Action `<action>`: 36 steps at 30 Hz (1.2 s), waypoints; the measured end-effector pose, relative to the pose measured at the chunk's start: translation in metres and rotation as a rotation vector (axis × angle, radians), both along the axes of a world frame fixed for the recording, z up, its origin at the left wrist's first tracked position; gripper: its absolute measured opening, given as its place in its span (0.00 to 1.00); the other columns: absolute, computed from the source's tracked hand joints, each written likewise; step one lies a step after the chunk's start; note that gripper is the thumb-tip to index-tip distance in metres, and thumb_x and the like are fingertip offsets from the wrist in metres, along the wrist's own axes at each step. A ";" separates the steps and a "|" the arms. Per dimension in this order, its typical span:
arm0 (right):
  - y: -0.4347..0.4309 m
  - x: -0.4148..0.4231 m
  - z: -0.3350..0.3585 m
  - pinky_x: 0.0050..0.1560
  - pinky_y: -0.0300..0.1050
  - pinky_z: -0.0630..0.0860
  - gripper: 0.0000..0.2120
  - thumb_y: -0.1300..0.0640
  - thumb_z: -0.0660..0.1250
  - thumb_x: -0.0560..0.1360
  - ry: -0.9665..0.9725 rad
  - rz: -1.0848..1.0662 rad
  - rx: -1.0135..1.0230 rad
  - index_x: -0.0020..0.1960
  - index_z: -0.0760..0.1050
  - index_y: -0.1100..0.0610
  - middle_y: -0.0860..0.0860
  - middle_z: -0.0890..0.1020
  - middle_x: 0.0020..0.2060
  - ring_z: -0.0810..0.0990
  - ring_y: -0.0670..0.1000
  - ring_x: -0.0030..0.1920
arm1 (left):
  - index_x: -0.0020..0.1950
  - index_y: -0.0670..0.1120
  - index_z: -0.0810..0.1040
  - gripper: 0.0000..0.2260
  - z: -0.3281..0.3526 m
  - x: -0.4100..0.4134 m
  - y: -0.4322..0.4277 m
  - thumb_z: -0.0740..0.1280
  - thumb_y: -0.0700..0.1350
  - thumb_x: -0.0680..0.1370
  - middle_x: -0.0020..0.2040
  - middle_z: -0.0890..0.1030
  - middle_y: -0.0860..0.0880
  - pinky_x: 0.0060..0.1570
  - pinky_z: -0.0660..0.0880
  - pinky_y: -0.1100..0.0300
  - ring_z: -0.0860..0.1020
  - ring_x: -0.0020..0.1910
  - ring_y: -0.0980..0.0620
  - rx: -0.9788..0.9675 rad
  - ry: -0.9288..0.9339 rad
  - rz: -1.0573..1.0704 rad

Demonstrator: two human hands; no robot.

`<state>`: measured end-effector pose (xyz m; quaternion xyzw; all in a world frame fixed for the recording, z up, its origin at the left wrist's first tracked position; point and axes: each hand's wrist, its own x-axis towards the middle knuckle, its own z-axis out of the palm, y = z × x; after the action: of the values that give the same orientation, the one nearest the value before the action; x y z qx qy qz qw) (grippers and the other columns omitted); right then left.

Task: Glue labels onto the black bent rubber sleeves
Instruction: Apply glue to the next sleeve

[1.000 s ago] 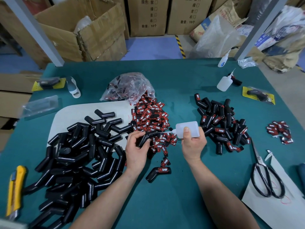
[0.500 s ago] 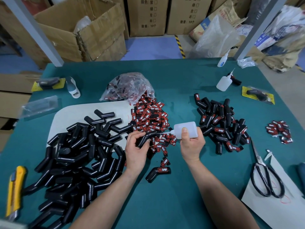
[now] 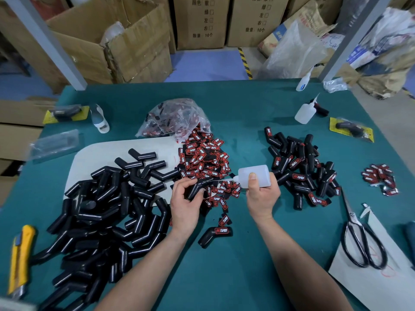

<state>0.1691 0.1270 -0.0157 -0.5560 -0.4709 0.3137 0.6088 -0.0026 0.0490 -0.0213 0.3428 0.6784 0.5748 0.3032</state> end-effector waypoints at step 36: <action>0.001 0.001 -0.002 0.33 0.42 0.71 0.10 0.43 0.68 0.70 -0.004 -0.028 -0.016 0.37 0.70 0.46 0.40 0.77 0.30 0.74 0.40 0.31 | 0.53 0.69 0.79 0.25 -0.004 -0.001 0.000 0.75 0.37 0.76 0.58 0.78 0.64 0.68 0.75 0.44 0.78 0.63 0.55 0.021 -0.004 0.000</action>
<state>0.1700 0.1283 -0.0173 -0.5682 -0.4617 0.3077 0.6077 -0.0040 0.0494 -0.0256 0.3449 0.6716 0.5826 0.3009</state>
